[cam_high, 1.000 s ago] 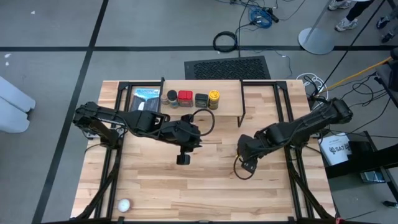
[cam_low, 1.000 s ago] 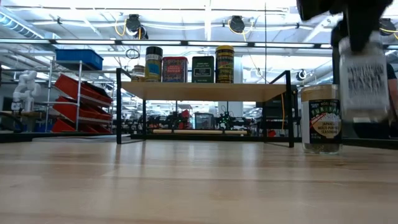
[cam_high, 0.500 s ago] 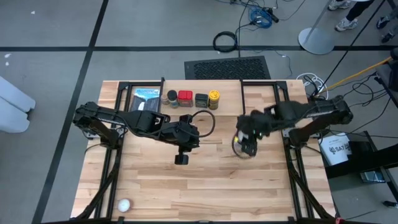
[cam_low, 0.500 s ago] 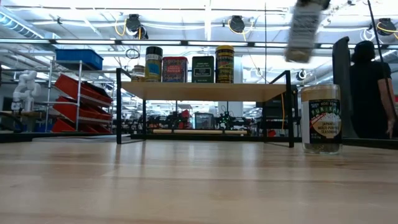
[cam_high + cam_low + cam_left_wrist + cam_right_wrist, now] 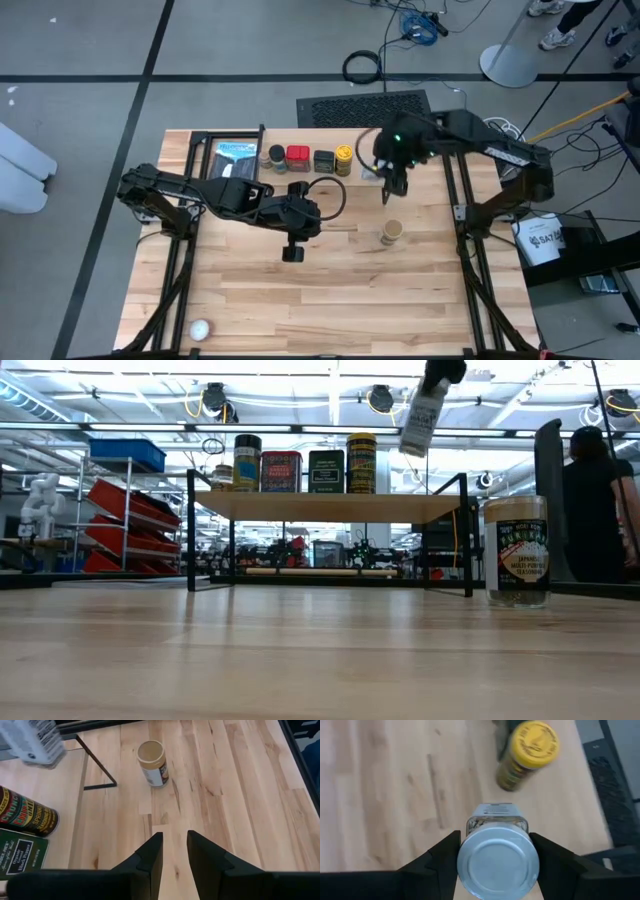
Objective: Shelf spices
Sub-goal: Put the white seasoning bottle on the shelf
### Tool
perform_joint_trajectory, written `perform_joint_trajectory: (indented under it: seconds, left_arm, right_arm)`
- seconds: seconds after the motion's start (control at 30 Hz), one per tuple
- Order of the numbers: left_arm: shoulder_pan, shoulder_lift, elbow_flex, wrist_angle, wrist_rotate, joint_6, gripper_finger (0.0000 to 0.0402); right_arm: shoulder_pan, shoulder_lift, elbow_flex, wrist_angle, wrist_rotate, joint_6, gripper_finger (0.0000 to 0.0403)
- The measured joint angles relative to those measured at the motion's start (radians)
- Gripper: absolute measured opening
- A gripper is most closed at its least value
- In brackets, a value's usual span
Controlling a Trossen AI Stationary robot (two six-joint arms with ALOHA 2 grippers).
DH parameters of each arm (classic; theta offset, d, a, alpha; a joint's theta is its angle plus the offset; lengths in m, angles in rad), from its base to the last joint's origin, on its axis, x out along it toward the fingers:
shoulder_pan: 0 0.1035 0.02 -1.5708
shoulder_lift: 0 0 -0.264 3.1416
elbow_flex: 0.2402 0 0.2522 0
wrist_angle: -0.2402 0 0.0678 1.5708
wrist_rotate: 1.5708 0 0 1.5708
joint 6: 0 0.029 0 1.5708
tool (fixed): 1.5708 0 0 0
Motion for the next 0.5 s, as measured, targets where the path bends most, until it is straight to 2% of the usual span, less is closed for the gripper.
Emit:
perform_joint_trajectory:
  seconds: [0.23, 0.5]
  left_arm:
    - [0.0, 0.0, 0.0, 0.001, -0.026, 0.001, 0.0097]
    - [0.0, 0.0, 0.0, 0.001, -0.058, 0.009, 0.0097]
  right_arm:
    - [-0.123, 0.079, 0.016, -0.006, -0.008, -0.193, 0.02]
    - [-0.183, 0.153, 0.016, -0.013, -0.069, -0.332, 0.02]
